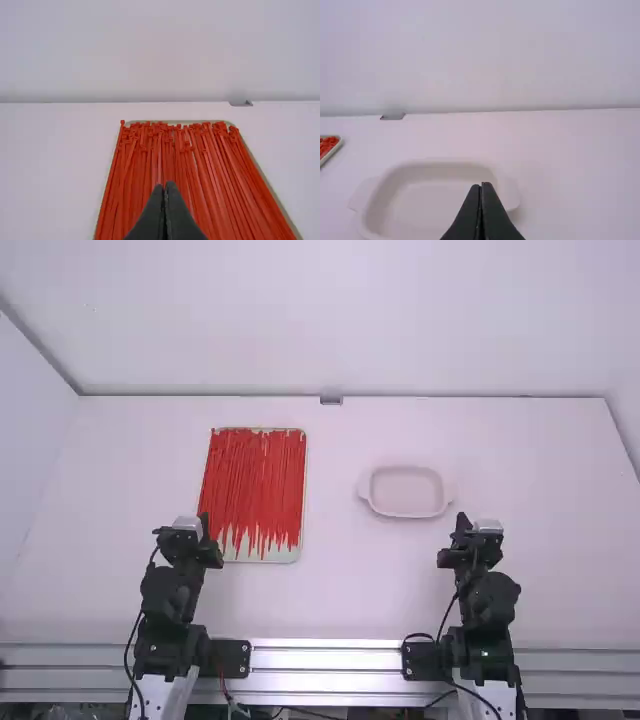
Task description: Fasten the cable tie
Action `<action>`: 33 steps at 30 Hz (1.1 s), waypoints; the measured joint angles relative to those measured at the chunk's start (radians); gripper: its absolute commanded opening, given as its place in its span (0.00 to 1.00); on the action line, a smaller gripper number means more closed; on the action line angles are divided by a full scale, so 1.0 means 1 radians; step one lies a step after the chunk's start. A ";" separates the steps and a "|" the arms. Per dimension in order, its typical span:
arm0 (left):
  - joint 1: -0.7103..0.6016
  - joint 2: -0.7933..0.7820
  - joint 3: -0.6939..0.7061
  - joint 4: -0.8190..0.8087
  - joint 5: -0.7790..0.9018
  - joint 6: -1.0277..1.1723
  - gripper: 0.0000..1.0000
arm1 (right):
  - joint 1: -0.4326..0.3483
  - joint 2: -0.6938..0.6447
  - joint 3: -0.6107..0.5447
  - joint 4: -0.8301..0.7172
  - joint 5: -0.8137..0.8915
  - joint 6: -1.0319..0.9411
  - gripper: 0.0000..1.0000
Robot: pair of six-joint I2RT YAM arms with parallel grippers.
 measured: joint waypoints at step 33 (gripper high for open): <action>-0.004 0.446 0.343 -0.197 0.097 -0.056 0.39 | 0.062 0.513 0.349 -0.211 -0.089 0.063 0.39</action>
